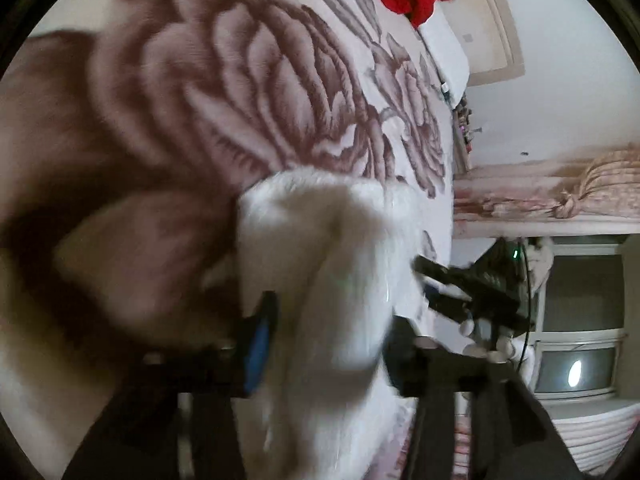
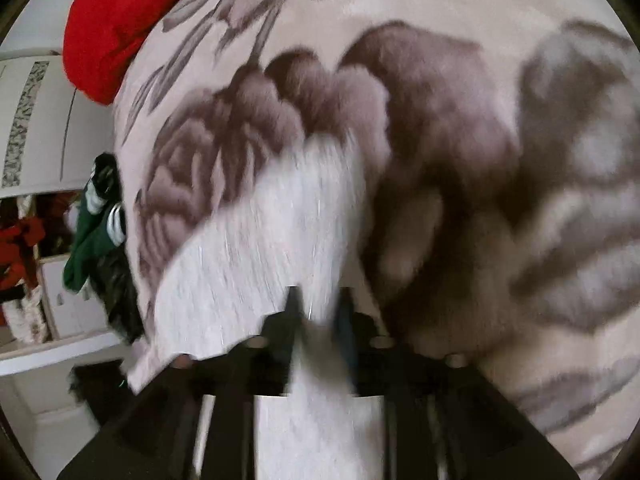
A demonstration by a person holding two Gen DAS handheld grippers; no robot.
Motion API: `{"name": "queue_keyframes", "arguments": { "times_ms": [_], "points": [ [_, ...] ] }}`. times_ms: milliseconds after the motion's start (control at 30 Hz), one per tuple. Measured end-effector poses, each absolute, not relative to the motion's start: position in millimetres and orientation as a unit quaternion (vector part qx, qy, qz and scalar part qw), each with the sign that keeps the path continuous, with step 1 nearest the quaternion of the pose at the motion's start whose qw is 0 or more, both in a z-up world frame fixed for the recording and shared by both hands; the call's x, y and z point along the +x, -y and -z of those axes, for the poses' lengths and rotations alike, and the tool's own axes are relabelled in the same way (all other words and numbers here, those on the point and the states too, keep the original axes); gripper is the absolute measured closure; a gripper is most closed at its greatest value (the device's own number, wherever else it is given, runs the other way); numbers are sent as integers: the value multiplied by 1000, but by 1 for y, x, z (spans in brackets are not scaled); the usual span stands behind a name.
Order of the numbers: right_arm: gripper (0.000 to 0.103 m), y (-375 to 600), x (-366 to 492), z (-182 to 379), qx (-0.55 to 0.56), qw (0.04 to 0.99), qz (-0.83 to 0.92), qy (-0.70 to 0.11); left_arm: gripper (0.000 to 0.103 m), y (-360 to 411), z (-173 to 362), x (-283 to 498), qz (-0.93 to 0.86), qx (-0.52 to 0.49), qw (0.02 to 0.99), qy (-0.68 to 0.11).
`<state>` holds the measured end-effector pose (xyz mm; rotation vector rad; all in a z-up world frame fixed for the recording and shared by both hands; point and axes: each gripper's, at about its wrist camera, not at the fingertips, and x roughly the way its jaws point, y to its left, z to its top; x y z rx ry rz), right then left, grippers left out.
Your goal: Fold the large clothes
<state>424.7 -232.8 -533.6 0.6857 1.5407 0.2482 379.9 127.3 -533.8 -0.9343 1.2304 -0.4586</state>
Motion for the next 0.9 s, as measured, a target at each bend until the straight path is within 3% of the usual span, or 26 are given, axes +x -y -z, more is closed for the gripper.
{"name": "queue_keyframes", "arguments": {
  "times_ms": [33,167,367,433,467,500,533,567,733,800,867,900],
  "points": [
    [46,241,412,530,303,657,-121,-680,45,-133,530,370,206,-425,694,-543],
    [44,262,314,512,293,634,-147,-700,43,-153,519,291,179,-428,694,-551],
    [44,269,143,546,308,538,-113,-777,43,-131,532,168,120,-387,665,-627],
    [44,261,103,565,324,502,-107,-795,47,-121,538,143,104,-388,662,-633],
    [44,257,93,571,330,494,-108,-797,73,-116,538,132,105,-392,664,-628],
    [49,252,80,575,335,494,-110,-795,98,-111,538,125,101,-389,667,-628],
    [79,250,75,574,328,509,-105,-789,98,-107,535,118,101,-395,666,-625],
    [86,250,70,570,315,527,-91,-784,98,-104,527,110,106,-413,669,-609],
    [91,266,62,534,298,572,-65,-762,98,-91,511,102,116,-432,675,-587],
    [93,263,65,531,281,580,-64,-762,98,-91,527,106,96,-400,681,-606],
    [103,267,68,539,262,586,-47,-765,98,-104,555,107,61,-410,674,-611],
    [103,272,69,545,261,585,-38,-767,98,-109,564,109,61,-423,667,-611]
  ]
}}
